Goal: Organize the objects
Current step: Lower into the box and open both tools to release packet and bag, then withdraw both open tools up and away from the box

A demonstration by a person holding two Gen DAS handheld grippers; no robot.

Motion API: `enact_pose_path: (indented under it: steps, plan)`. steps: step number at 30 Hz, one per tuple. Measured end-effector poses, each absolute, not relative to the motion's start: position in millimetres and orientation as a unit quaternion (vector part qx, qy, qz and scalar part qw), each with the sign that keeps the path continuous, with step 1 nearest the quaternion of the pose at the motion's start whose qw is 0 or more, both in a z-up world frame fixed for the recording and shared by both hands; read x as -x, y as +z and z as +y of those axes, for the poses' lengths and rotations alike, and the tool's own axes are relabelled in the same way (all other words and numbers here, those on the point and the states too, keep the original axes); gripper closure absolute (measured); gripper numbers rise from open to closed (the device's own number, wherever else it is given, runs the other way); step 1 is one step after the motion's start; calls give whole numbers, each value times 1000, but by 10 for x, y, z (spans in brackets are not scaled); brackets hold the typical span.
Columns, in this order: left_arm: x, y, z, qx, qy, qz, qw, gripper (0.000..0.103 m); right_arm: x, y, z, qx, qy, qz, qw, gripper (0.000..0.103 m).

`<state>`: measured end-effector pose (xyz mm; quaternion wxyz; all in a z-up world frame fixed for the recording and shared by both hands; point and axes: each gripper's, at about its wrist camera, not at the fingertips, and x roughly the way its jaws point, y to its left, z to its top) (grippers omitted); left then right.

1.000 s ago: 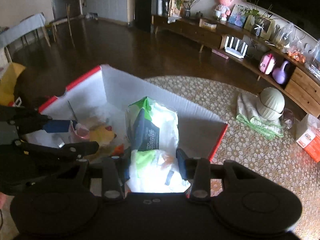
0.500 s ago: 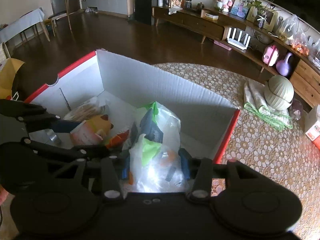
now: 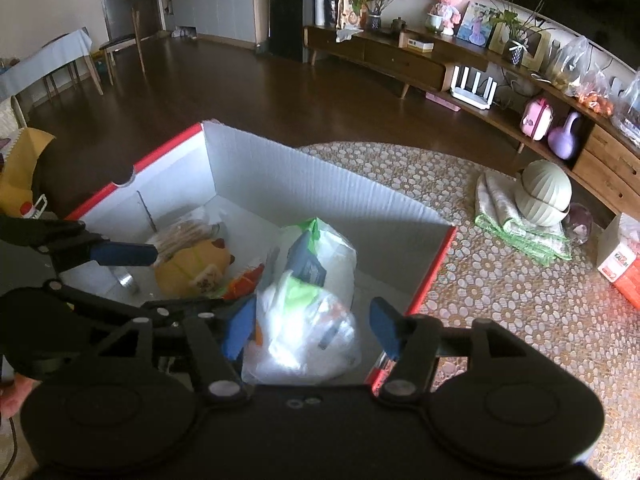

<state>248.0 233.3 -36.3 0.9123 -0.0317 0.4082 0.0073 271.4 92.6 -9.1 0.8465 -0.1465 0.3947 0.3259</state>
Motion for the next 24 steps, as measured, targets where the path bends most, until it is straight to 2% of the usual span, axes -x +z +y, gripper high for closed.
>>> enact_pose_path:
  steps: [14,17,24]
  plan:
    - [-2084,15,2189,25,5,371,928,34,-2299,223,587,129,336,368,857,39]
    - [-1972,95,2151,27,3,360,933,34,-2207,261,491,119,344,360,859,34]
    - [-1692,250,2061,23,5,328,944,34,-1992,310,234,99,362,339,862,31]
